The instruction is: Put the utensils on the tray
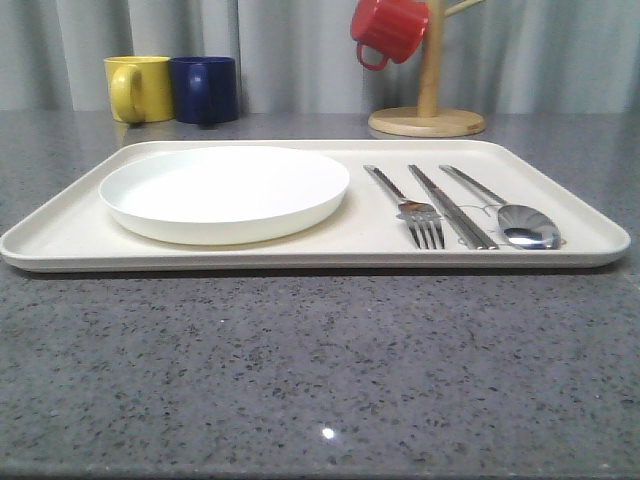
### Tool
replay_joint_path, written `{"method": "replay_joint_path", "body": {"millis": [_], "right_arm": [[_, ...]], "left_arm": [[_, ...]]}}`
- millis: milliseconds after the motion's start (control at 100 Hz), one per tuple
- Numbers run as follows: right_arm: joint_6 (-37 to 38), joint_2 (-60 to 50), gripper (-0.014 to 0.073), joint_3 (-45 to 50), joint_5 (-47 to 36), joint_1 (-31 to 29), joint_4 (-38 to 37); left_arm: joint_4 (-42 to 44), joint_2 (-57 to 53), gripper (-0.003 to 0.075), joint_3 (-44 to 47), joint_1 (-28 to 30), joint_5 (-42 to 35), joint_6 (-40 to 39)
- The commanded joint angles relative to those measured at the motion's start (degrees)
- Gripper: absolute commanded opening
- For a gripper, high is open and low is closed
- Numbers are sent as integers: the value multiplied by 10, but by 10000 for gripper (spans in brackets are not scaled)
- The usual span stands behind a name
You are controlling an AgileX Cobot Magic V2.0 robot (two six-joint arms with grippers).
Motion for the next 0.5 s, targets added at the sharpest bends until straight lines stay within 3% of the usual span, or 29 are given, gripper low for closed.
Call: {"method": "replay_joint_path", "body": {"millis": [0,50,490], "right_arm": [[-1,0,-1,-14,-52,-4,-10],[-1,0,-77,-14,-52,-4,-10],[-1,0,-69,-14,-52,-4,-10]], "left_arm": [[-5,2,-17,-15,0,-47,0],[-5,2,-17,-15,0,-47,0],[-5,2,-17,-15,0,-47,0]]}}
